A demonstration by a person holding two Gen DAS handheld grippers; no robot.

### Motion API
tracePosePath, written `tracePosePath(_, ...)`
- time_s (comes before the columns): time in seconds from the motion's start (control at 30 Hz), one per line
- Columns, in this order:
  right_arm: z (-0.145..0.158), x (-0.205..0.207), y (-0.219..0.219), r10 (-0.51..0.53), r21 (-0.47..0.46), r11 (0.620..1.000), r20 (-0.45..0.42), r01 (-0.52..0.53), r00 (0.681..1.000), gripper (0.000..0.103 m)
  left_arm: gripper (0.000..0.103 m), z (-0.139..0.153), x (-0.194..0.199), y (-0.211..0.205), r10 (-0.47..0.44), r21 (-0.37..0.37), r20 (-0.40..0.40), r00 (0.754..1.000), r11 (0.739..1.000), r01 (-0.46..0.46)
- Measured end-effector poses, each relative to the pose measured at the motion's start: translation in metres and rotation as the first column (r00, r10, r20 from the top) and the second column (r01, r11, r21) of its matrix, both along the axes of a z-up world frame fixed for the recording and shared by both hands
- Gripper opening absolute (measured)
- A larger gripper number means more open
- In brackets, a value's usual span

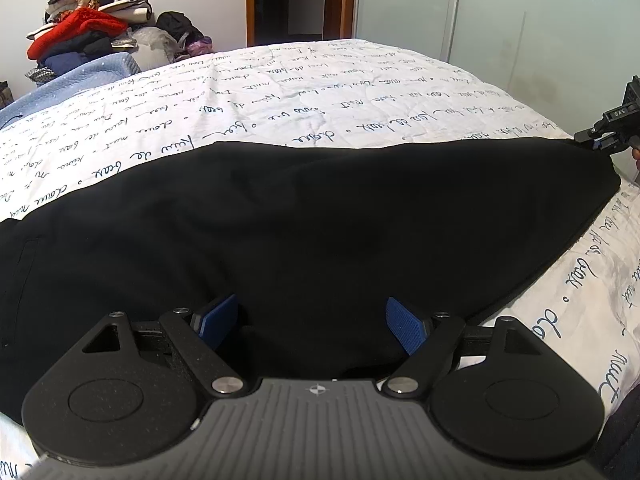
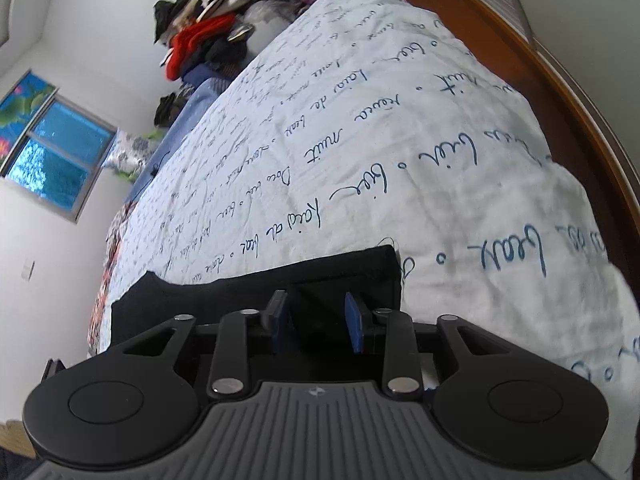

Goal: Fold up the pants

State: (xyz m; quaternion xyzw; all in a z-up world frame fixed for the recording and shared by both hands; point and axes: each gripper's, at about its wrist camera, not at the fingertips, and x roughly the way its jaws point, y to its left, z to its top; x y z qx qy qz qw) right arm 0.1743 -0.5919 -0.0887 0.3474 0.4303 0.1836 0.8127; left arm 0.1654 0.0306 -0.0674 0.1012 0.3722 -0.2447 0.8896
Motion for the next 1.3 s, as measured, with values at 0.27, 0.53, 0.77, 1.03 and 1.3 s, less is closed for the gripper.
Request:
tracePosePath(0.27, -0.005, -0.006, 0.010, 0.080, -0.154, 0.986, 0.088, -0.065, 0.993, 0.017, 0.085, 0.001, -0.002, -0.002, 0.010, 0.014, -0.005, 1.000, 1.000, -0.010)
tracePosePath(0.53, 0.016, -0.008, 0.008, 0.033, -0.124, 0.992, 0.180, -0.010, 0.983, 0.005, 0.091, -0.001, -0.002, -0.006, 0.011, 0.022, -0.004, 1.000, 1.000, -0.011)
tracePosePath(0.77, -0.013, -0.001, -0.005, -0.072, -0.099, 0.992, 0.100, 0.082, 0.992, 0.005, 0.093, -0.002, -0.003, -0.004, 0.011, 0.011, 0.001, 1.000, 1.000, -0.011)
tracePosePath(1.03, 0.010, -0.016, -0.025, -0.302, 0.011, 0.953, 0.135, 0.303, 0.944, 0.010, 0.092, 0.008, -0.007, 0.008, 0.033, -0.041, 0.010, 0.999, 0.999, -0.032)
tracePosePath(1.3, 0.062, 0.046, 0.109, 0.012, 0.207, 0.976, 0.251, -0.066, 0.968, 0.023, 0.092, 0.021, -0.007, 0.053, 0.295, -0.273, 0.115, 0.949, 0.927, -0.255)
